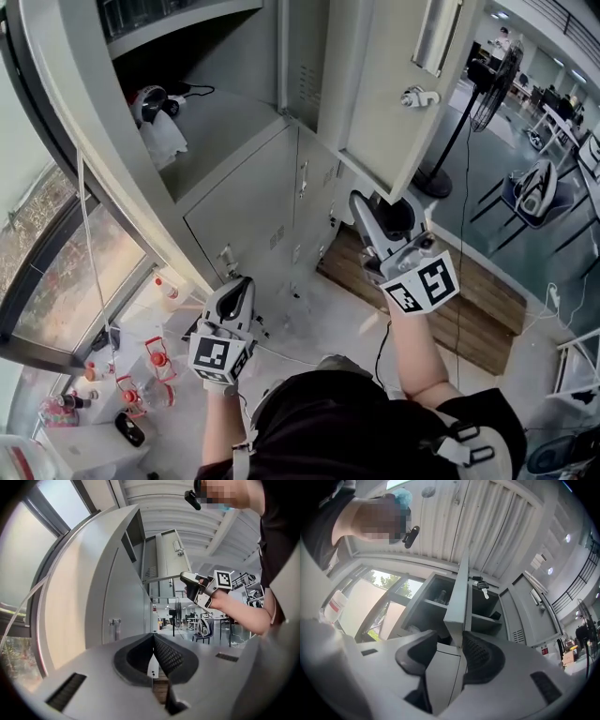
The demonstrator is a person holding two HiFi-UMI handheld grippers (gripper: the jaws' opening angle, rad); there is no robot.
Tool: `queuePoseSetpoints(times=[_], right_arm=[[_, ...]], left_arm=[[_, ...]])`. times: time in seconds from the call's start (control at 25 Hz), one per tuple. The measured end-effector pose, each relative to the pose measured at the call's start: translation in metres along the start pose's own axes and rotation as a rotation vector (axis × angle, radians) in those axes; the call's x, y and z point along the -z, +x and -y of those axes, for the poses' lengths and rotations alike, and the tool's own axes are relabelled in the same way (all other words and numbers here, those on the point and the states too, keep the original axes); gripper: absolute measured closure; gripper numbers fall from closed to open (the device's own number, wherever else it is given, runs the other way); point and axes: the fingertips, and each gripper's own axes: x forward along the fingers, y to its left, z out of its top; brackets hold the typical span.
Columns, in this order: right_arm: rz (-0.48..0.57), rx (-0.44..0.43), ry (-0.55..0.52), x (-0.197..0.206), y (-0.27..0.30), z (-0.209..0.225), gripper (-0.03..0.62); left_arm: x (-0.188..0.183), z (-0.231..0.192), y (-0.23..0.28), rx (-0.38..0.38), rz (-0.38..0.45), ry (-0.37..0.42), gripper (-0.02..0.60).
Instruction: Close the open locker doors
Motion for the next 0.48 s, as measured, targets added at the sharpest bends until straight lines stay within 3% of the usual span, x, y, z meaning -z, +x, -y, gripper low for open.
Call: queuePoseSetpoints(times=[0.48], right_arm=[[0.023, -0.009, -0.001, -0.009, 0.011, -0.052, 0.428]], left_arm=[[-0.001, -0.024, -0.052, -0.027, 0.006, 0.018, 0.572]])
